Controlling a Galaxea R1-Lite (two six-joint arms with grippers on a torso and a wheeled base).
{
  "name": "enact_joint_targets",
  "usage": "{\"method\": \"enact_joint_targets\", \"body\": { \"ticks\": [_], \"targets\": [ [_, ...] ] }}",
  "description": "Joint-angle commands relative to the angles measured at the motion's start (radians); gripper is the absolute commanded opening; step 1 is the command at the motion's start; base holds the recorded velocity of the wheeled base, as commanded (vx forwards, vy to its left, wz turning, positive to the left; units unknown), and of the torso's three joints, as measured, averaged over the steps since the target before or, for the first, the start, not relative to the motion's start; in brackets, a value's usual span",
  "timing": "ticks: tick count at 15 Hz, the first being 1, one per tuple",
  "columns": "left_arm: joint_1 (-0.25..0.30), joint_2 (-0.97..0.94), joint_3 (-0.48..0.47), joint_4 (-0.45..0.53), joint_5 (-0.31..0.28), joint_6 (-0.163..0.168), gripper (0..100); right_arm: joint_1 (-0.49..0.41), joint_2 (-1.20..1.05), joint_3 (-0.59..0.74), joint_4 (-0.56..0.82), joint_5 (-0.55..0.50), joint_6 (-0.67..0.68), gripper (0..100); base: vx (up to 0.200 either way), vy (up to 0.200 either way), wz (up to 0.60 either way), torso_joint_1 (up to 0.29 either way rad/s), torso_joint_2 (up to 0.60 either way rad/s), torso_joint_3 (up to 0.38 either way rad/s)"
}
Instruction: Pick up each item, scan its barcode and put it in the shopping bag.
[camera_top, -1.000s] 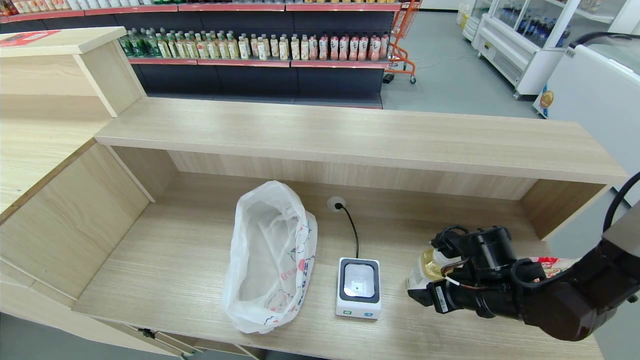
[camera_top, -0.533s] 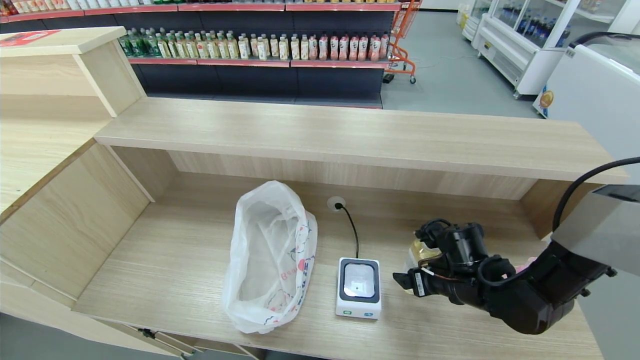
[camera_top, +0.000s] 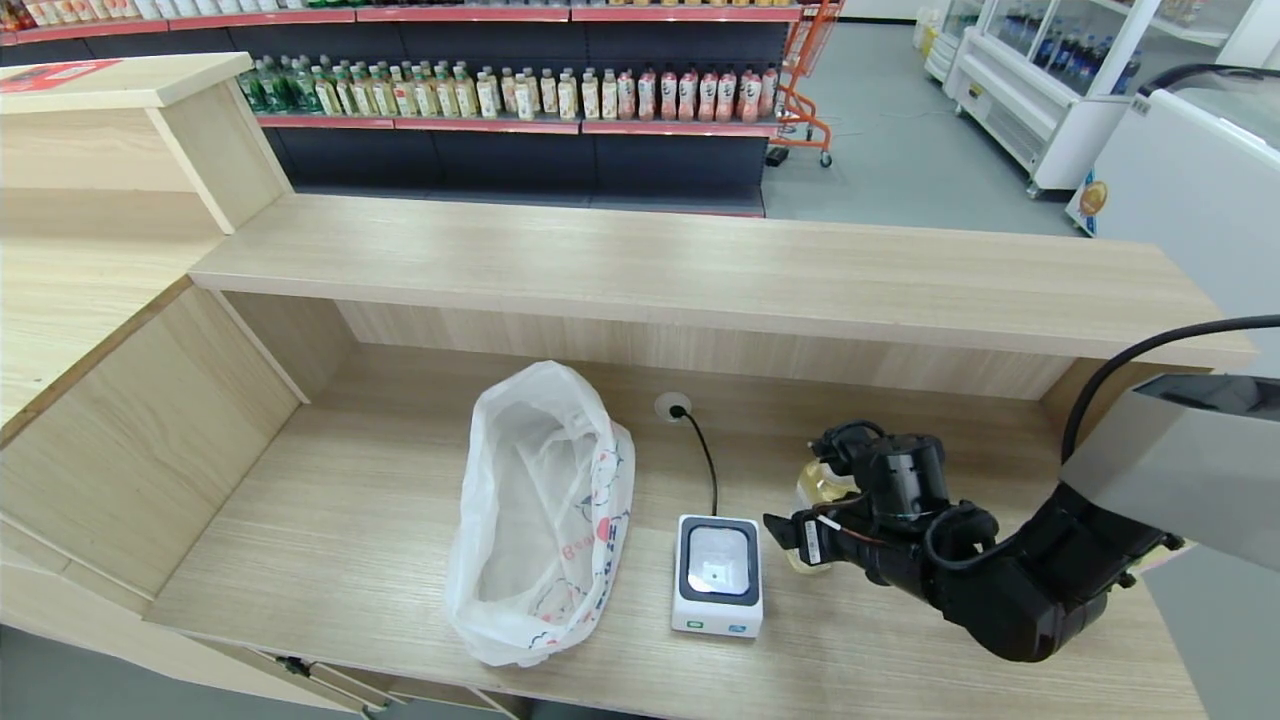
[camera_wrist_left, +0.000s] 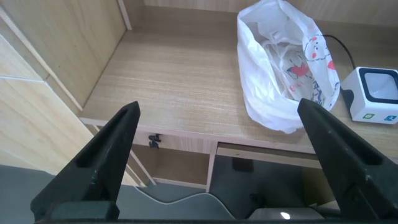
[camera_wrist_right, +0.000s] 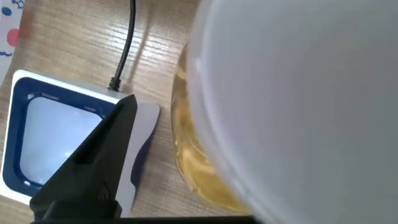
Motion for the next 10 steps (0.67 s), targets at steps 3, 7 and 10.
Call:
{"method": "enact_joint_targets", "body": {
  "ticks": [3,7,10],
  "targets": [
    [0.000,0.000,0.000,0.000,0.000,0.000,100,0.000,0.017,-0.005,-0.046,0.001,-0.004,100,0.000,0.000,0.00,0.000,0.00,0.000],
    [0.000,0.000,0.000,0.000,0.000,0.000,100,0.000,0.060,-0.013,-0.115,0.010,-0.005,0,0.000,0.000,0.00,0.000,0.00,0.000],
    [0.000,0.000,0.000,0.000,0.000,0.000,100,-0.001,0.079,-0.053,-0.119,0.012,-0.037,0,0.000,0.000,0.00,0.000,0.00,0.000]
  ]
}}
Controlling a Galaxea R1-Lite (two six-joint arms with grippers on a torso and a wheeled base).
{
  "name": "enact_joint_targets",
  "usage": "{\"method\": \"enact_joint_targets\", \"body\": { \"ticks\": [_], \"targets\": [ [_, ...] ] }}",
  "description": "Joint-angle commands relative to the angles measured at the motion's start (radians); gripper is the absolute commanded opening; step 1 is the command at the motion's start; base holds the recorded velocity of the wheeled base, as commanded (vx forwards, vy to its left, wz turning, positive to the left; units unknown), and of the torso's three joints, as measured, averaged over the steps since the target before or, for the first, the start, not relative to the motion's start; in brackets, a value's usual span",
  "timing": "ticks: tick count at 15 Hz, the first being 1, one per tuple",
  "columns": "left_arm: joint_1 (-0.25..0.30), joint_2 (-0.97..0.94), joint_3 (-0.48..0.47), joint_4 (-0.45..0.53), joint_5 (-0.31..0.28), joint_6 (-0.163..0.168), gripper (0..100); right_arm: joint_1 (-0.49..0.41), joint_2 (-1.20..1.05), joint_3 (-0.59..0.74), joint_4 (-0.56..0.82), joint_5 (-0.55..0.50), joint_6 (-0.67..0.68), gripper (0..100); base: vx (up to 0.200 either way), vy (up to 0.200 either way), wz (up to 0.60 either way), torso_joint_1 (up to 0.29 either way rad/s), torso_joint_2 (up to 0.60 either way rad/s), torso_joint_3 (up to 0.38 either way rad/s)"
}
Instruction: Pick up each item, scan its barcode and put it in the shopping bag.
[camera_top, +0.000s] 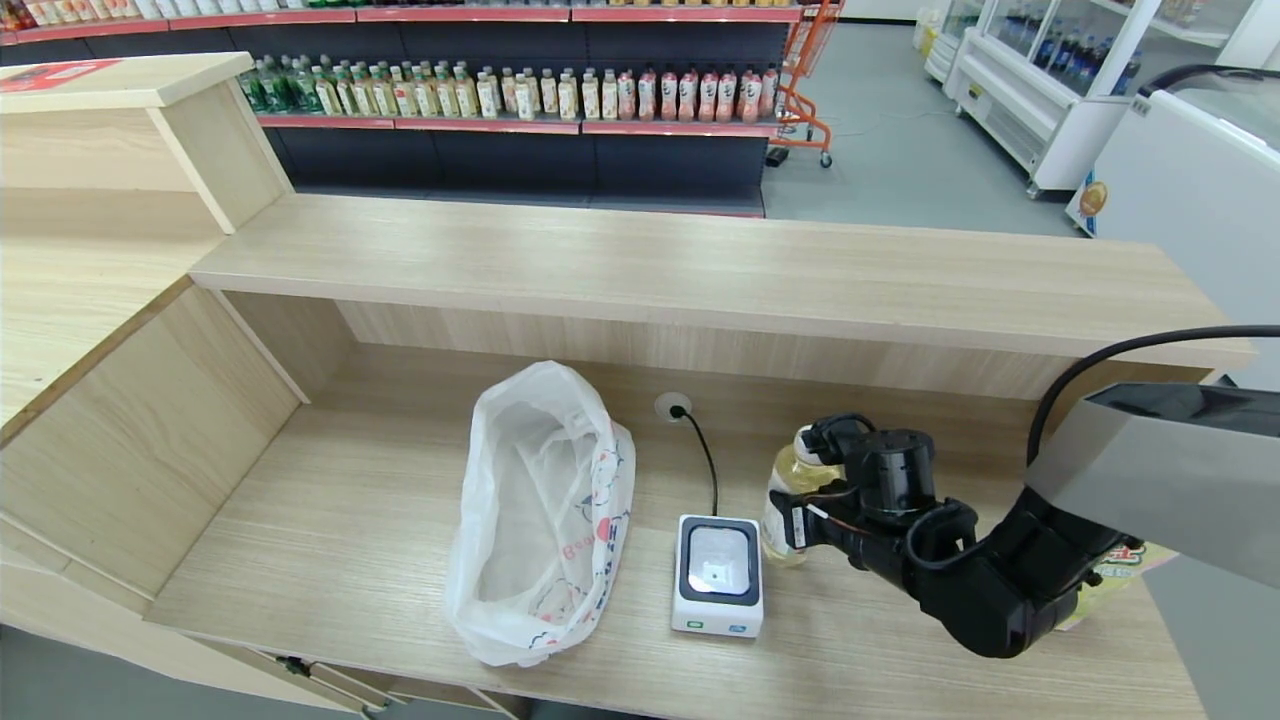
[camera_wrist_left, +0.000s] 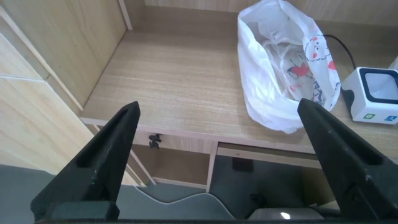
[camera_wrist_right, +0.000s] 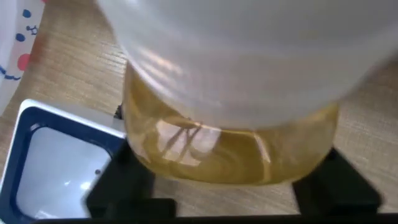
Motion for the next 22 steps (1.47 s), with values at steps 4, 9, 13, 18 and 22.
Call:
{"method": "enact_joint_targets", "body": {
  "ticks": [4,9,13,18,22],
  "targets": [
    [0.000,0.002,0.000,0.000,0.000,0.000,100,-0.018,0.010,-0.031,-0.023,0.063,-0.067,0,0.000,0.000,0.00,0.000,0.00,0.000],
    [0.000,0.000,0.000,0.000,0.000,0.000,100,-0.032,0.018,-0.032,-0.066,0.090,-0.124,0,0.000,0.000,0.00,0.000,0.00,0.000],
    [0.000,0.000,0.000,0.000,0.000,0.000,100,-0.096,-0.132,0.017,-0.049,0.261,-0.095,0,0.000,0.000,0.00,0.000,0.00,0.000],
    [0.000,0.000,0.000,0.000,0.000,0.000,100,-0.208,-0.299,0.049,0.120,0.616,-0.079,0,0.000,0.000,0.00,0.000,0.00,0.000],
    [0.000,0.000,0.000,0.000,0.000,0.000,100,-0.228,-0.480,0.110,0.283,0.928,-0.043,0,0.000,0.000,0.00,0.000,0.00,0.000]
  ]
}}
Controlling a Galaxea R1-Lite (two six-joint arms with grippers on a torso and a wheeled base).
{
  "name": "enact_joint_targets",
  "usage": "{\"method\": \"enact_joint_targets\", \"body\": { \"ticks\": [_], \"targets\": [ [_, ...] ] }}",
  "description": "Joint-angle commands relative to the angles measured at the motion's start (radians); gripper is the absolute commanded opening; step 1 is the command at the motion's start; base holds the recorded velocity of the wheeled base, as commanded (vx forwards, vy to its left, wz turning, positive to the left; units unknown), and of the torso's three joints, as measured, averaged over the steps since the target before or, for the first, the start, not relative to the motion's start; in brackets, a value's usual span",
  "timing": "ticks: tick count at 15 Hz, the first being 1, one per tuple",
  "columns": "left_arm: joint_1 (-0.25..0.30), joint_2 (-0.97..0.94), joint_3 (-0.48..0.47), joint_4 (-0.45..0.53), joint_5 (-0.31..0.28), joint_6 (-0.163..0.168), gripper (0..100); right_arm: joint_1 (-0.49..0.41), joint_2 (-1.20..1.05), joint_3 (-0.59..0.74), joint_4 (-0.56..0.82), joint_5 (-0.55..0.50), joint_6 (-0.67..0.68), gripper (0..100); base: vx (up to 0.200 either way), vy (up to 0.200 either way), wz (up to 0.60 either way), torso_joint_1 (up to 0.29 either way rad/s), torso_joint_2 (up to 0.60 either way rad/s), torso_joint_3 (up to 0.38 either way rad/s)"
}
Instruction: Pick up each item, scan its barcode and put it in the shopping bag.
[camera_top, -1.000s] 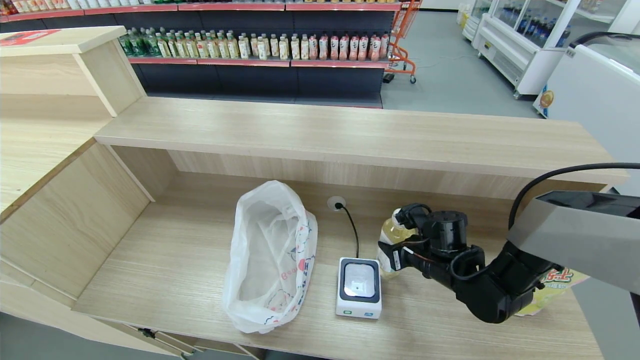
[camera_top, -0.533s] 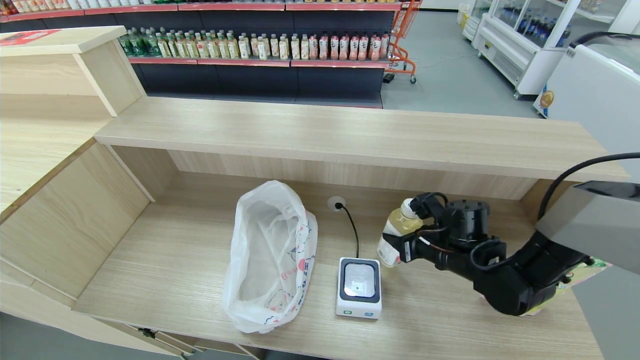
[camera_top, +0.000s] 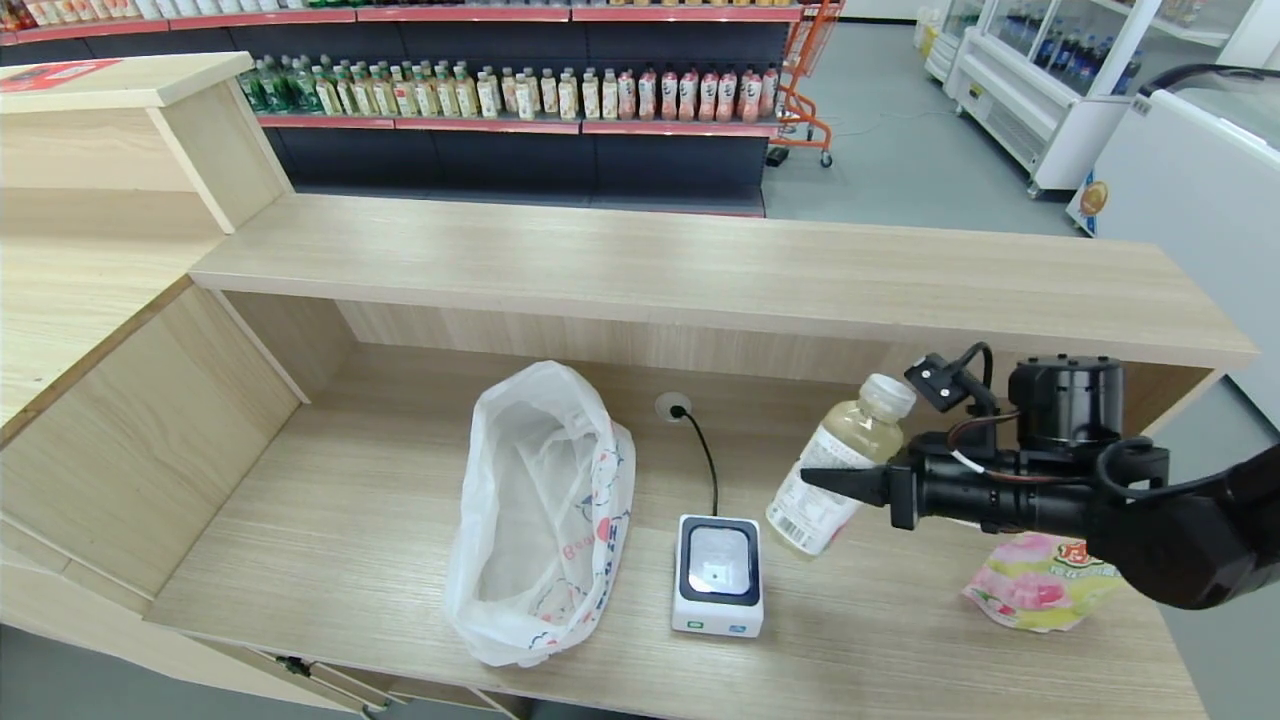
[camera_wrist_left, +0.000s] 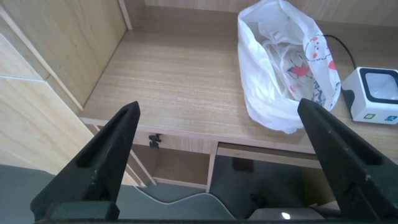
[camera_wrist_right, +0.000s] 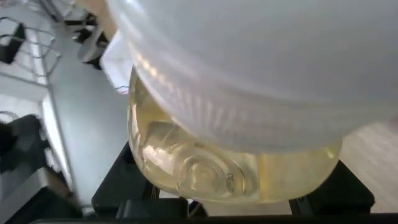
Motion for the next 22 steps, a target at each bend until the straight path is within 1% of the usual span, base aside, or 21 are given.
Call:
{"method": "enact_joint_targets", "body": {
  "ticks": [1,3,4,7,11,13,22],
  "targets": [
    [0.000,0.000,0.000,-0.001,0.000,0.000,100,-0.004,-0.174,0.055,0.110,0.148,0.007,0,0.000,0.000,0.00,0.000,0.00,0.000],
    [0.000,0.000,0.000,-0.001,0.000,0.000,100,0.004,-0.236,0.087,0.192,0.218,0.005,0,0.000,0.000,0.00,0.000,0.00,0.000],
    [0.000,0.000,0.000,-0.001,0.000,0.000,100,0.010,-0.251,0.104,0.208,0.244,0.005,0,0.000,0.000,0.00,0.000,0.00,0.000],
    [0.000,0.000,0.000,-0.001,0.000,0.000,100,0.040,-0.257,0.123,0.209,0.272,0.015,0,0.000,0.000,0.00,0.000,0.00,0.000],
    [0.000,0.000,0.000,-0.001,0.000,0.000,100,0.077,-0.289,0.123,0.222,0.342,0.030,0,0.000,0.000,0.00,0.000,0.00,0.000],
    [0.000,0.000,0.000,-0.001,0.000,0.000,100,0.102,-0.311,0.133,0.275,0.344,0.021,0,0.000,0.000,0.00,0.000,0.00,0.000],
    [0.000,0.000,0.000,-0.001,0.000,0.000,100,0.166,-0.345,0.144,0.300,0.356,0.028,0,0.000,0.000,0.00,0.000,0.00,0.000]
  ]
}}
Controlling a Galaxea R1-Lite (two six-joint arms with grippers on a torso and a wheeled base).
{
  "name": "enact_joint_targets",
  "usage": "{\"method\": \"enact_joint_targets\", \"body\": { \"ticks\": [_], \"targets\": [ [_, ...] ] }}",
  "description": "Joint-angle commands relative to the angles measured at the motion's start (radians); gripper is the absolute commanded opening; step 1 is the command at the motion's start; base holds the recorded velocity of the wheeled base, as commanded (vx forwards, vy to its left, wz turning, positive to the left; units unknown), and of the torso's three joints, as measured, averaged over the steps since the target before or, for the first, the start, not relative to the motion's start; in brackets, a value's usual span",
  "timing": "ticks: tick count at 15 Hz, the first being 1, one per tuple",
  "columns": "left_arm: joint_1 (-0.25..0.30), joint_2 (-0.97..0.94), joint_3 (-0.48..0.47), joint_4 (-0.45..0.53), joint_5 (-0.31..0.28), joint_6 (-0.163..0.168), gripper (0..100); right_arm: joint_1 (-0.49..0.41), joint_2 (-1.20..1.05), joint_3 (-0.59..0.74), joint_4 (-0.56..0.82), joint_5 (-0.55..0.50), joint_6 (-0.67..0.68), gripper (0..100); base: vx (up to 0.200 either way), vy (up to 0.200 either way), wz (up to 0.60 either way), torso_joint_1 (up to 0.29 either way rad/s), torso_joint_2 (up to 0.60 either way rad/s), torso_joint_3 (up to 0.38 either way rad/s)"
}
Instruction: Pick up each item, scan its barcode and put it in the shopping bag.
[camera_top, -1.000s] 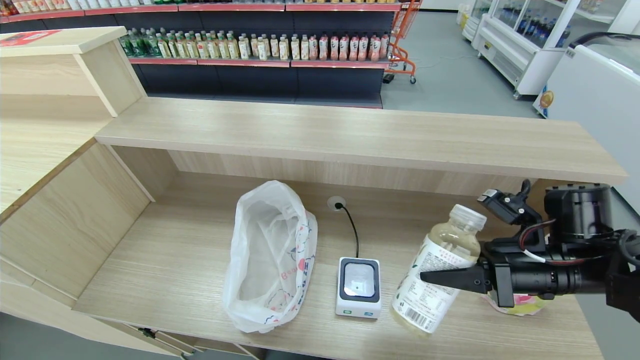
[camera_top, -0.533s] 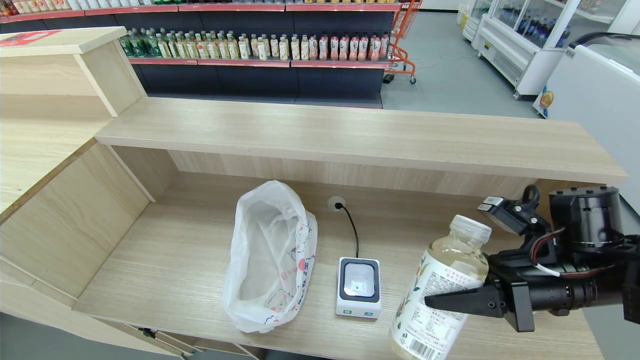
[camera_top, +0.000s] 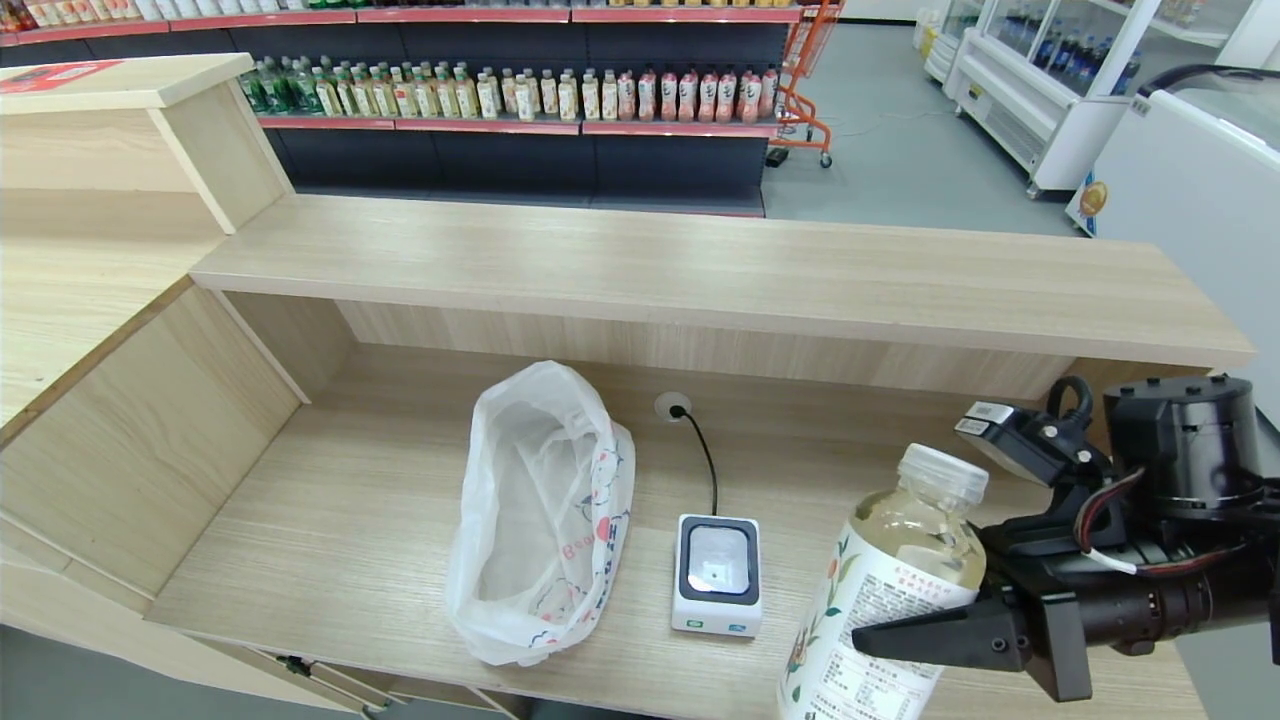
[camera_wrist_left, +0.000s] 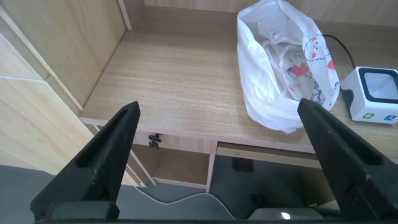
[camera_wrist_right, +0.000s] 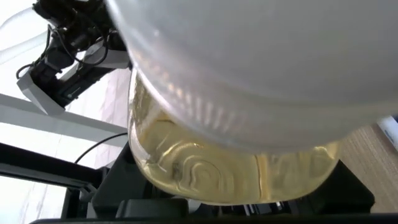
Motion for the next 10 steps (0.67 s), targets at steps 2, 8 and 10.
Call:
{"method": "enact_joint_targets", "body": {
  "ticks": [2,8,10],
  "targets": [
    [0.000,0.000,0.000,0.000,0.000,0.000,100,0.012,-0.008,0.007,0.000,0.000,-0.004,0,0.000,0.000,0.00,0.000,0.00,0.000],
    [0.000,0.000,0.000,0.000,0.000,0.000,100,0.044,-0.009,0.015,0.007,0.000,-0.007,0,0.000,0.000,0.00,0.000,0.00,0.000],
    [0.000,0.002,0.000,0.000,0.000,0.000,100,0.047,-0.011,0.016,0.006,-0.001,-0.007,0,0.000,0.000,0.00,0.000,0.00,0.000]
  ]
}}
